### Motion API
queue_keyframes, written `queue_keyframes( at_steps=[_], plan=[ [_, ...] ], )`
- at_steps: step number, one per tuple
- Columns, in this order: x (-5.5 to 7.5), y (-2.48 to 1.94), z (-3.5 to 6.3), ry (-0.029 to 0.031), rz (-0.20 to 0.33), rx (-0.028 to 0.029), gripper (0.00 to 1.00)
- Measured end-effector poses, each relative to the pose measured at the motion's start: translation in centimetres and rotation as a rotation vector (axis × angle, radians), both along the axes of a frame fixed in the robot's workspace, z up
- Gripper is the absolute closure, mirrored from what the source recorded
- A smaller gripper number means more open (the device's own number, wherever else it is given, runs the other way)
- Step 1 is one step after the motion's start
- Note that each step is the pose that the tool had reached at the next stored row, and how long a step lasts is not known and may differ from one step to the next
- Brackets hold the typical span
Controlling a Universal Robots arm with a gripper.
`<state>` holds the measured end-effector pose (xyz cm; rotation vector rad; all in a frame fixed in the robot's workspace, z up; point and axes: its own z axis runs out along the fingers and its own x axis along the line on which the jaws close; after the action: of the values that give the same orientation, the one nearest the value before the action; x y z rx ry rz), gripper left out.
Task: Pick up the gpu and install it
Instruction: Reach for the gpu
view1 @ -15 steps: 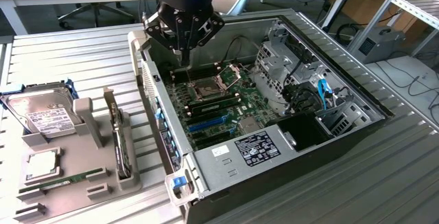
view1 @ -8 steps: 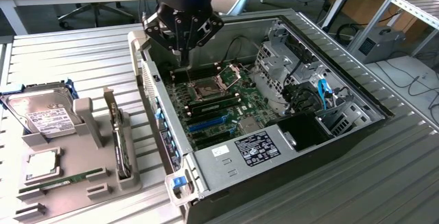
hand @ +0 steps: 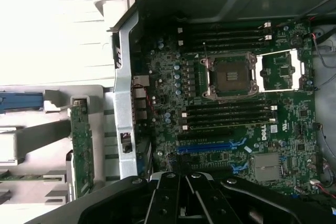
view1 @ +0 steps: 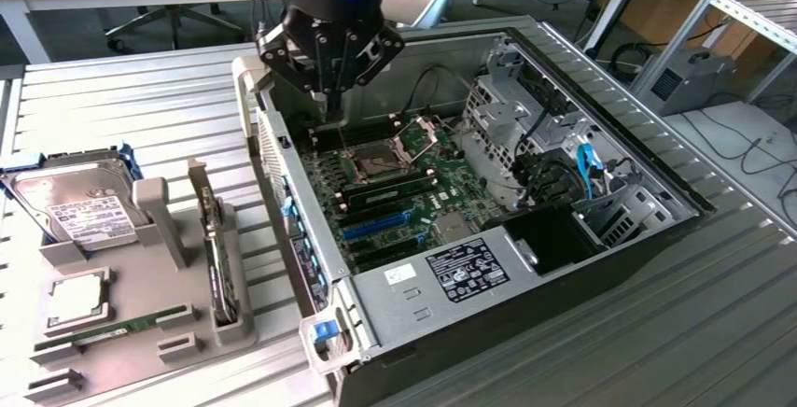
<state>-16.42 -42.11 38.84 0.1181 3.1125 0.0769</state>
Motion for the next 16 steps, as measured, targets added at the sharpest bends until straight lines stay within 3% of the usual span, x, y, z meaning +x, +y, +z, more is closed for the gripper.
queue_keyframes(
  at_steps=[16],
  plan=[
    [-0.40,-0.06,-0.08,0.0001,0.000,-0.0009,0.89]
  ],
)
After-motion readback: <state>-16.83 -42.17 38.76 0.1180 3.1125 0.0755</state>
